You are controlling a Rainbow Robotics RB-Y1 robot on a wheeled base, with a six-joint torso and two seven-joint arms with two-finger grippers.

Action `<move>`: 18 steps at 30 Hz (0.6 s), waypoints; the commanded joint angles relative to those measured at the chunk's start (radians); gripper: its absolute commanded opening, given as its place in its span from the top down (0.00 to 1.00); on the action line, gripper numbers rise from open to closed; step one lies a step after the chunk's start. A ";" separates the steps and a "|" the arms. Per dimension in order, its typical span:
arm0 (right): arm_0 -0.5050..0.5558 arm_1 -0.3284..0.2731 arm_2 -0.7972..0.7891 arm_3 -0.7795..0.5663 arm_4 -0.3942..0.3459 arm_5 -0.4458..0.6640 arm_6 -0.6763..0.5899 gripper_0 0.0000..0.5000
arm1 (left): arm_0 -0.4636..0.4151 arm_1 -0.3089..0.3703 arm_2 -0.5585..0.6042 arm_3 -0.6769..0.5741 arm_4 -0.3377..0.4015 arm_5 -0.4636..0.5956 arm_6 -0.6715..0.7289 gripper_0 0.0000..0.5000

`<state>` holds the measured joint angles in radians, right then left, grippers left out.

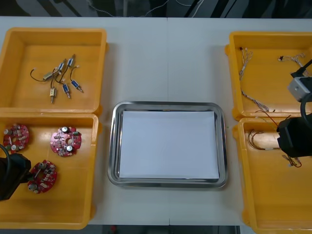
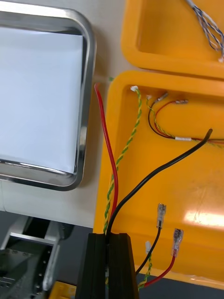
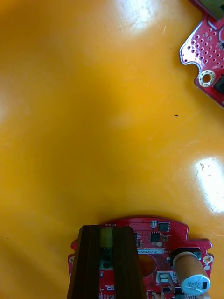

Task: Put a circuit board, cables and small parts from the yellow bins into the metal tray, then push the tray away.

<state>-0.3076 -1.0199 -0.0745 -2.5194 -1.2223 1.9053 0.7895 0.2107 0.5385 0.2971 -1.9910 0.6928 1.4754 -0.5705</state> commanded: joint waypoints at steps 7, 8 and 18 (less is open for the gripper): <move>-0.229 -0.054 0.220 0.013 0.003 -0.008 0.091 1.00 | 0.036 -0.002 0.025 -0.061 0.014 0.003 -0.025 1.00; -0.237 -0.052 0.233 0.014 0.001 -0.008 0.091 1.00 | 0.036 0.001 0.028 -0.066 0.016 0.008 -0.025 1.00; -0.326 -0.039 0.326 0.064 -0.008 -0.008 0.120 1.00 | 0.010 0.063 0.073 -0.121 0.045 0.125 -0.052 1.00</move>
<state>-0.6035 -1.0365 0.2463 -2.4637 -1.2231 1.9048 0.8521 0.2110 0.5468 0.3378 -2.0654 0.7242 1.5674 -0.5706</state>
